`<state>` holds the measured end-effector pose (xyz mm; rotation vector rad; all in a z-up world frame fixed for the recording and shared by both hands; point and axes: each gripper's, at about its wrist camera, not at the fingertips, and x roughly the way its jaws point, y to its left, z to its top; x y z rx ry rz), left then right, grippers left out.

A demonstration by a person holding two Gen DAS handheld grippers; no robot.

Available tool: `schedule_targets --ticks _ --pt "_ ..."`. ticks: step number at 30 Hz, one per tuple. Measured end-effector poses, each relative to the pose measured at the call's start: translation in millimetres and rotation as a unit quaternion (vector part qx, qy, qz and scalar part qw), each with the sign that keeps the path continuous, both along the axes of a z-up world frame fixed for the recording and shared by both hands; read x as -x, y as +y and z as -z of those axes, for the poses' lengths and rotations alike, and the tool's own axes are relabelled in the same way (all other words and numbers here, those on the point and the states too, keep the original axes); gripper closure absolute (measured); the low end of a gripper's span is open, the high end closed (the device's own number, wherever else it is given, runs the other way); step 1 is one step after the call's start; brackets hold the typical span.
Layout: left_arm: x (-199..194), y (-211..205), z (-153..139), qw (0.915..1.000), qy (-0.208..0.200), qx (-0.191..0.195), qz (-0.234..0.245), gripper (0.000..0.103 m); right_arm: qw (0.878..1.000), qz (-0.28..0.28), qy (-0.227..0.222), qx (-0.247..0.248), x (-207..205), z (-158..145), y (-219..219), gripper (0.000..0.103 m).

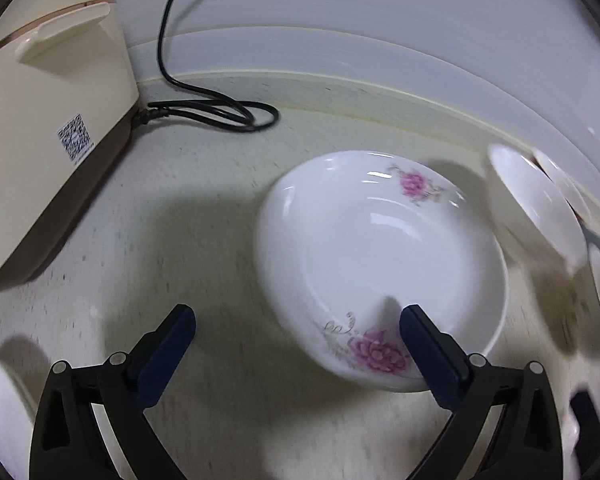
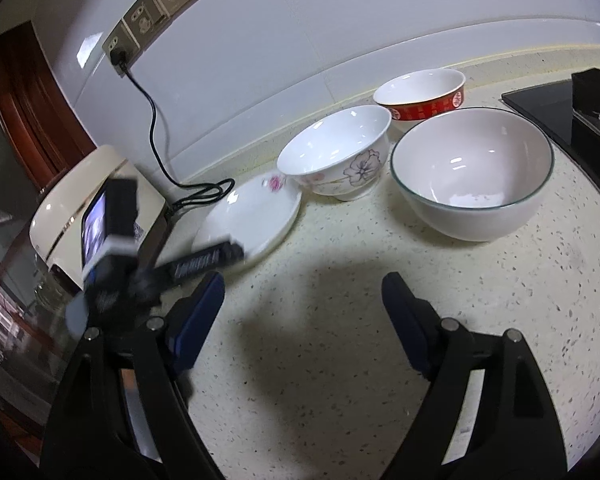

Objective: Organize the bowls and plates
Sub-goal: 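Move both tools to the third white floral plate near the bowls, then pinch the rim of the third floral plate with both tools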

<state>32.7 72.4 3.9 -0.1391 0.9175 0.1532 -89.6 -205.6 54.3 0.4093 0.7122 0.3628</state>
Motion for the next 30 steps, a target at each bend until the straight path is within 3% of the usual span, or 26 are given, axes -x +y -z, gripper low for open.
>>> schedule_targets --ticks 8,12,17,25,30 --pt "44 -28 -5 0.9973 -0.001 0.002 0.074 0.0 1.0 0.004 -0.006 -0.007 2 -2 -5 0.02" --pt "62 -39 -8 0.9915 -0.001 0.008 0.13 0.0 1.0 0.013 -0.004 -0.017 1 -1 -11 0.02" --pt "66 -23 -24 0.994 -0.055 0.038 0.087 0.0 1.0 0.008 -0.008 -0.009 1 -2 -8 0.02" --pt "42 0 -11 0.9952 -0.041 0.073 0.05 0.008 1.0 -0.006 -0.009 0.011 0 -2 1 0.022" --pt "38 2 -10 0.9946 -0.046 0.08 0.048 0.007 1.0 -0.012 0.02 0.02 -9 5 4 0.045"
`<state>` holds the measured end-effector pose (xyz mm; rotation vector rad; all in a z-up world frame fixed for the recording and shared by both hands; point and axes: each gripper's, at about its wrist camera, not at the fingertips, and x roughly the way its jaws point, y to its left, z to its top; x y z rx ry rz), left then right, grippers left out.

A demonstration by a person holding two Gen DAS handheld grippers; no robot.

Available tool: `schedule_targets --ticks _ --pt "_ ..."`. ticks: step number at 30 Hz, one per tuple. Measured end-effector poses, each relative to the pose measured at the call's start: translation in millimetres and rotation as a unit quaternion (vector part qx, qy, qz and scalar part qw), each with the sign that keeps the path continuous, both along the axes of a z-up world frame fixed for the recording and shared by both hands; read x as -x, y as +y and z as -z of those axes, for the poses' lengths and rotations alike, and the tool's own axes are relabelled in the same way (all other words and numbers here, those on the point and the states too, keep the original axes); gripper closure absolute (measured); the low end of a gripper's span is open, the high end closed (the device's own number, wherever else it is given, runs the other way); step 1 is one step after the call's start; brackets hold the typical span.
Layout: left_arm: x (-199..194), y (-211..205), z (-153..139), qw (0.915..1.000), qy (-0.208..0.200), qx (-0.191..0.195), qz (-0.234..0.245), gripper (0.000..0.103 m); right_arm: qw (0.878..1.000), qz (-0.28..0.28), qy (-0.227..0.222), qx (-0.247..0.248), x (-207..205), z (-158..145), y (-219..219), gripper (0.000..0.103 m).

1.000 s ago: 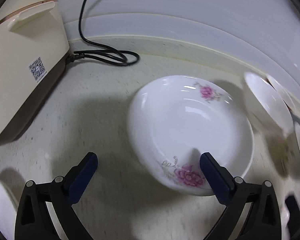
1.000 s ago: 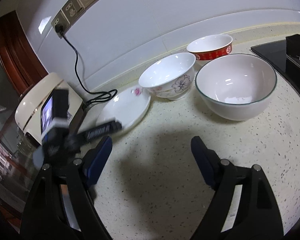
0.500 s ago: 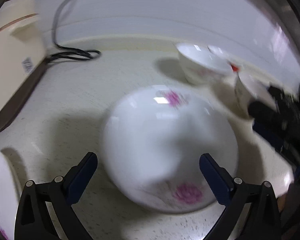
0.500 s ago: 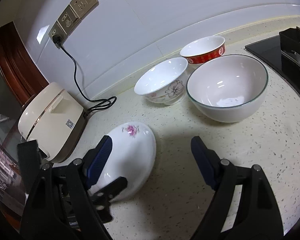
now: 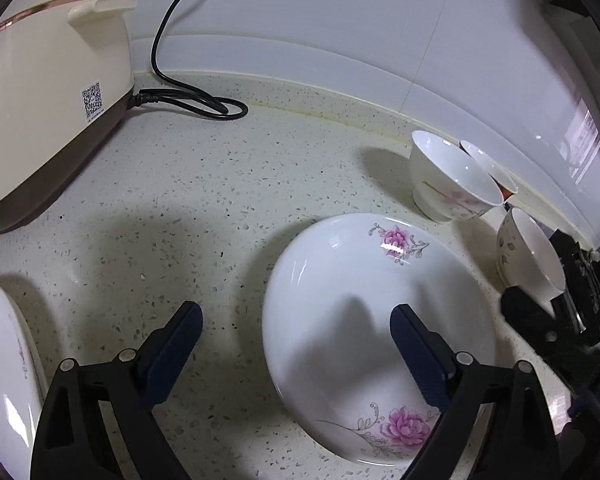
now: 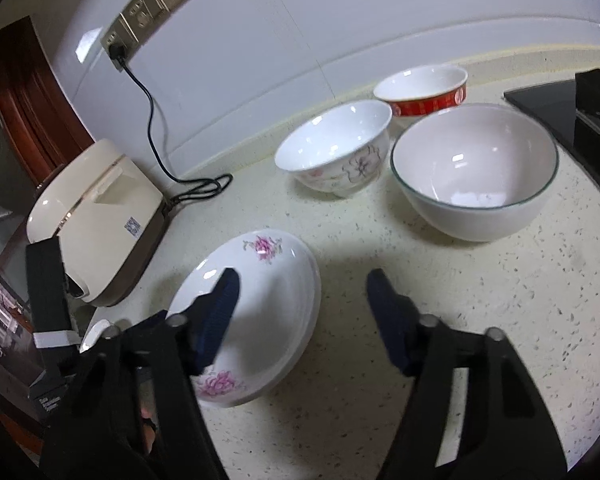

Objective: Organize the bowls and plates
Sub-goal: 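Pinch the rim of the third floral plate with both tools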

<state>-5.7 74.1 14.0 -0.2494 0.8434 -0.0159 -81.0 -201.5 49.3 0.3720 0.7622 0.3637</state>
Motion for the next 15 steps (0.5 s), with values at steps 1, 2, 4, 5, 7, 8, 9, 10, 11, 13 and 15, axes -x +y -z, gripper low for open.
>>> schedule_targets --ticks 1,2,4,5,7,8,9,10,11,13,15 --pt "0 3 0 1.0 -0.002 0.007 0.0 0.006 1.0 -0.002 0.008 0.006 -3 2 2 0.047" --pt "-1 5 0 0.9999 -0.004 0.015 -0.001 0.005 1.0 -0.003 0.022 0.02 -6 5 6 0.053" --pt "-2 7 1 0.9997 -0.005 0.023 0.004 0.002 0.998 -0.017 0.044 0.045 -13 10 15 0.058" --pt "-3 6 2 0.9997 -0.003 0.023 0.009 0.0 0.996 -0.03 0.051 0.061 -16 12 23 0.058" --pt "-4 5 1 0.9998 0.001 0.017 0.011 0.0 0.995 -0.037 0.049 0.084 -17 11 30 0.061" --pt "-6 6 2 0.9998 0.003 0.015 0.012 0.0 0.994 -0.039 0.05 0.088 -17 10 31 0.061" --pt "-6 6 2 0.9998 0.003 0.016 0.014 0.0 0.994 -0.041 0.051 0.089 -17 10 30 0.061" --pt "-7 7 3 0.9997 0.003 0.017 0.015 0.0 0.993 -0.045 0.052 0.092 -17 9 30 0.061" --pt "-7 8 2 0.9997 0.001 0.019 0.015 0.001 0.993 -0.05 0.054 0.091 -18 9 30 0.061" --pt "-5 10 3 0.9997 -0.003 0.024 0.009 0.005 0.993 -0.061 0.054 0.084 -20 10 32 0.061" --pt "-2 13 2 0.9997 -0.01 0.021 -0.005 0.032 0.993 -0.058 0.052 0.093 -19 9 34 0.073"
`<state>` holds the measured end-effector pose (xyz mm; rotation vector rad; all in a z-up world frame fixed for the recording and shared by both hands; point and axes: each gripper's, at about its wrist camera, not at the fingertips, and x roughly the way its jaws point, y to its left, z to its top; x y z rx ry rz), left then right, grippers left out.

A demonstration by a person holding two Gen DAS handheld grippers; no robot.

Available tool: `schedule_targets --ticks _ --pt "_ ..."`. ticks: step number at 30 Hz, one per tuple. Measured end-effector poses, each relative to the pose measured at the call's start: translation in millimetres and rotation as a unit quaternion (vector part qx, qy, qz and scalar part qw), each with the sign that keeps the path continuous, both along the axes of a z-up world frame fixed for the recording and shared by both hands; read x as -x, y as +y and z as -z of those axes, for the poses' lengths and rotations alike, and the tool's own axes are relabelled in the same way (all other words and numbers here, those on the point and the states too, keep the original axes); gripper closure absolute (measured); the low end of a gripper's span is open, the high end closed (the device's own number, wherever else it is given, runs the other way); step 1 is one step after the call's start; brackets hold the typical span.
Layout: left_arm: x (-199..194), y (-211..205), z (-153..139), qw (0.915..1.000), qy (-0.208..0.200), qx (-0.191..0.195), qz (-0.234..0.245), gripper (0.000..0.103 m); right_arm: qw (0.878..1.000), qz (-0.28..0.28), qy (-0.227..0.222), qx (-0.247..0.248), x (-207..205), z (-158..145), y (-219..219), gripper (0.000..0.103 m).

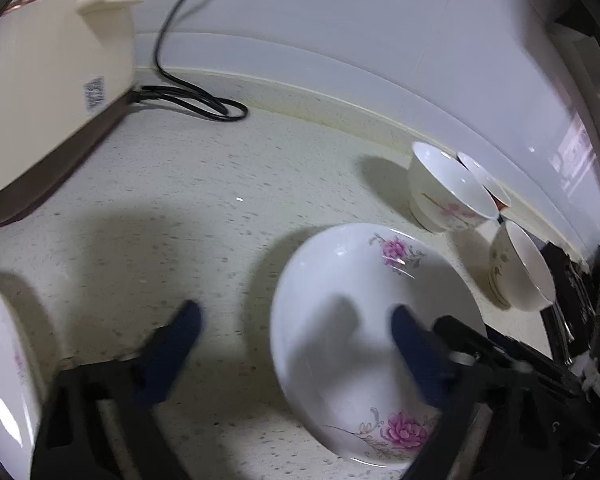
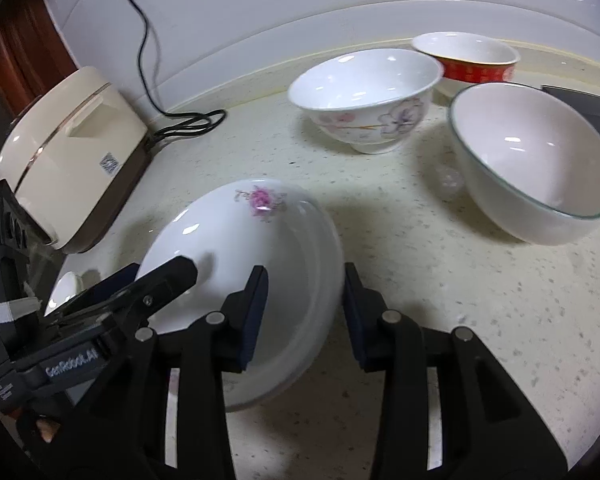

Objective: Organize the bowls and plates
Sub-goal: 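Pinch the rim of the third floral plate with both tools, then lift the third plate with both tools and carry it to the plate stack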

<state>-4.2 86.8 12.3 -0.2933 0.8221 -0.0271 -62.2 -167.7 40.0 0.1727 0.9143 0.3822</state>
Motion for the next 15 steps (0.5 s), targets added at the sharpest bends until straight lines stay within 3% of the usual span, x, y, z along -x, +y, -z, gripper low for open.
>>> schedule_targets --ticks 1,4,10,15 --pt "1 1 1 1.0 0.0 0.005 0.003 0.067 1.0 0.005 0.001 0.005 1 0 0 0.081" --pt "2 10 3 0.9997 0.004 0.025 0.001 0.084 1.0 0.007 0.005 -0.023 1 3 -7 0.088" --pt "6 8 3 0.9995 0.003 0.03 0.012 0.085 0.999 0.024 -0.004 -0.042 5 0 -16 0.09" --pt "12 4 -4 0.9997 -0.018 0.011 0.009 0.085 0.999 0.017 -0.013 -0.048 10 -2 -15 0.09"
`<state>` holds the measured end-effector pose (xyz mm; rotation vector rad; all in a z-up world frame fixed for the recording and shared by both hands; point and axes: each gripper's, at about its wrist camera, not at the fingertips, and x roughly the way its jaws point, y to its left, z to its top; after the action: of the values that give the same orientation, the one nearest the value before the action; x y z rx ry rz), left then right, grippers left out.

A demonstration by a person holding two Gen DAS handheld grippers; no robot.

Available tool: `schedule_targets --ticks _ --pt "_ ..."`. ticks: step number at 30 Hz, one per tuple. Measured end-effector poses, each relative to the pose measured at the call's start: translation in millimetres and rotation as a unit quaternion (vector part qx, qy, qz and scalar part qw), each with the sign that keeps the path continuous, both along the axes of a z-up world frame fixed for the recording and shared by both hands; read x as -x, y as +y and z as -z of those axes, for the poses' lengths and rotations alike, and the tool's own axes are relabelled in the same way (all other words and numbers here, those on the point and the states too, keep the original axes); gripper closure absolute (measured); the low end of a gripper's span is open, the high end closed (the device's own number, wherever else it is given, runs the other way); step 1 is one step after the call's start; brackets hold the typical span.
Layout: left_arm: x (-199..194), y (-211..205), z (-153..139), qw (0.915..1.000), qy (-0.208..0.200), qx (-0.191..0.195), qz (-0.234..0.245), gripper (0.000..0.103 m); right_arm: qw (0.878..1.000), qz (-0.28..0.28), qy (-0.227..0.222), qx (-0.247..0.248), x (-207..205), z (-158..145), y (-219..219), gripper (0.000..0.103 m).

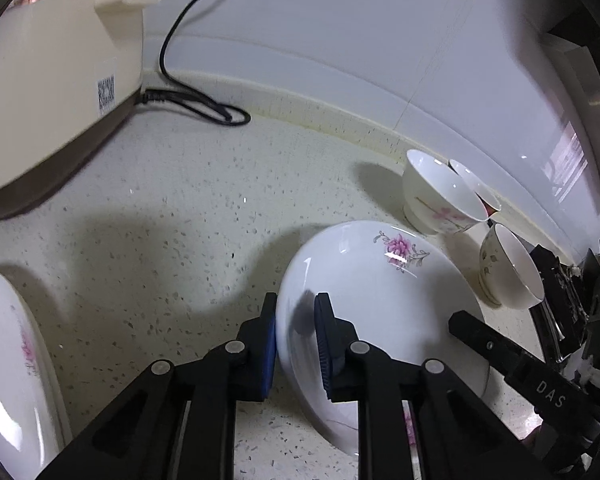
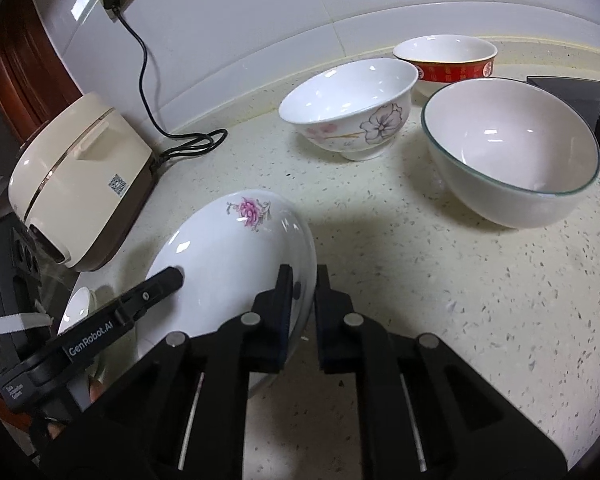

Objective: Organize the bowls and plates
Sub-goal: 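Lift the third plate with both tools and carry it to the plate stack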

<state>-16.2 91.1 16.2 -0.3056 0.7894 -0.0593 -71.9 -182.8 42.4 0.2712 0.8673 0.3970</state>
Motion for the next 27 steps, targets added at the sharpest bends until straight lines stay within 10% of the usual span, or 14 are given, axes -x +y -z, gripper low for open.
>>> schedule_targets --ticks 27 --pt "29 -3 -8 0.999 -0.041 0.019 -0.004 0.073 0.999 0.004 -0.033 -0.028 28 -9 -6 0.088"
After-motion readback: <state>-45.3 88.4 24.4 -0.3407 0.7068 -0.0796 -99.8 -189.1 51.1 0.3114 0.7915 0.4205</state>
